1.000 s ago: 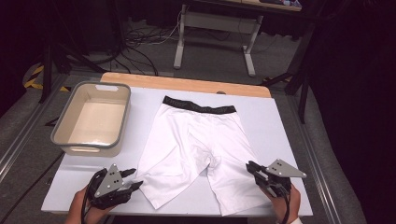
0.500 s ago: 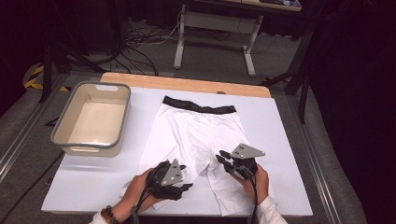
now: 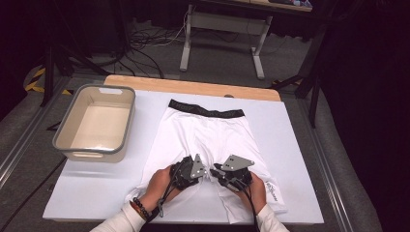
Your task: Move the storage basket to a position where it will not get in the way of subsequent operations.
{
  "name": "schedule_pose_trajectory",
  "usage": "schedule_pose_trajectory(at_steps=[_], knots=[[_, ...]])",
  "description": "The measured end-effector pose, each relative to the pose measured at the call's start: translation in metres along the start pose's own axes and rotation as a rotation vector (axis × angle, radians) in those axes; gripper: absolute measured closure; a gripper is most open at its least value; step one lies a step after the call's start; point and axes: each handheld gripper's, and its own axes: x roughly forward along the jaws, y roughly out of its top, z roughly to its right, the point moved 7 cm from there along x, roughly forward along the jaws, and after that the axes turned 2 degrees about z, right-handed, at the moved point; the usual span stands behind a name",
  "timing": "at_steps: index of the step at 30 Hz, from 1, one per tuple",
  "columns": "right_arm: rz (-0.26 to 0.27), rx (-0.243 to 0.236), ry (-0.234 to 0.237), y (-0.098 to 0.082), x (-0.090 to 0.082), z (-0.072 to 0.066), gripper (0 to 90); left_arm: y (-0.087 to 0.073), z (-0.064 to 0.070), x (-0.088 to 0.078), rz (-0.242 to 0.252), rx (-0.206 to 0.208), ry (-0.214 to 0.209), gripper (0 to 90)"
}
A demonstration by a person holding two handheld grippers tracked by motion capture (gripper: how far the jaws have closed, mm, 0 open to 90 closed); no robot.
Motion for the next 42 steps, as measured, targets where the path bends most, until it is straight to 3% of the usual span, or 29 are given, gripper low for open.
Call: schedule_pose_trajectory(at_steps=[3, 6, 11, 13, 16, 18, 21, 23, 25, 26, 28, 31, 35, 37, 39, 41, 42], knots=[[0.018, 0.005, 0.000, 0.000, -0.004, -0.001, 67.7, -0.002, -0.006, -0.007, 0.026, -0.016, -0.022, 89.3], [0.026, 0.004, -0.006, 0.000, -0.010, -0.001, 65.8, -0.005, -0.006, -0.014, 0.026, 0.003, -0.021, 89.1], [0.038, 0.014, -0.025, -0.005, -0.023, 0.001, 62.8, -0.015, 0.000, -0.038, 0.042, 0.041, -0.043, 69.4], [0.056, 0.030, -0.018, -0.008, -0.032, 0.002, 61.9, -0.019, 0.005, -0.049, 0.047, 0.035, -0.087, 59.4], [0.055, 0.039, -0.008, -0.012, -0.040, 0.001, 59.4, -0.027, 0.017, -0.061, 0.043, 0.021, -0.126, 53.8], [0.044, 0.042, -0.001, -0.016, -0.043, -0.002, 57.9, -0.038, 0.028, -0.067, 0.009, 0.010, -0.138, 49.4], [0.029, 0.050, 0.026, -0.021, -0.044, -0.010, 56.4, -0.052, 0.044, -0.074, -0.032, 0.026, -0.170, 48.8], [0.010, 0.048, 0.047, -0.026, -0.043, -0.017, 55.0, -0.061, 0.053, -0.078, -0.032, 0.014, -0.192, 48.7], [-0.007, 0.045, 0.070, -0.030, -0.042, -0.024, 53.1, -0.068, 0.058, -0.078, -0.050, -0.012, -0.189, 47.9], [-0.013, 0.044, 0.074, -0.031, -0.041, -0.026, 52.5, -0.072, 0.059, -0.077, -0.060, -0.011, -0.188, 49.4], [-0.023, 0.043, 0.077, -0.034, -0.041, -0.028, 51.4, -0.074, 0.058, -0.077, -0.042, -0.067, -0.210, 53.5], [-0.019, 0.052, 0.072, -0.033, -0.041, -0.026, 51.3, -0.073, 0.058, -0.076, -0.038, -0.056, -0.223, 64.7], [-0.015, 0.068, 0.088, -0.034, -0.040, -0.024, 51.3, -0.073, 0.055, -0.076, -0.044, -0.050, -0.218, 88.2], [-0.007, 0.089, 0.112, -0.034, -0.040, -0.025, 51.3, -0.072, 0.056, -0.076, -0.053, -0.046, -0.213, 88.9], [-0.007, 0.078, 0.105, -0.033, -0.040, -0.025, 51.3, -0.070, 0.058, -0.075, -0.049, -0.030, -0.209, 89.4], [-0.006, 0.064, 0.097, -0.031, -0.042, -0.025, 51.4, -0.065, 0.067, -0.075, -0.023, -0.034, -0.258, 89.5], [-0.003, 0.064, 0.092, -0.030, -0.043, -0.025, 51.4, -0.062, 0.070, -0.074, -0.012, -0.027, -0.263, 89.5]])
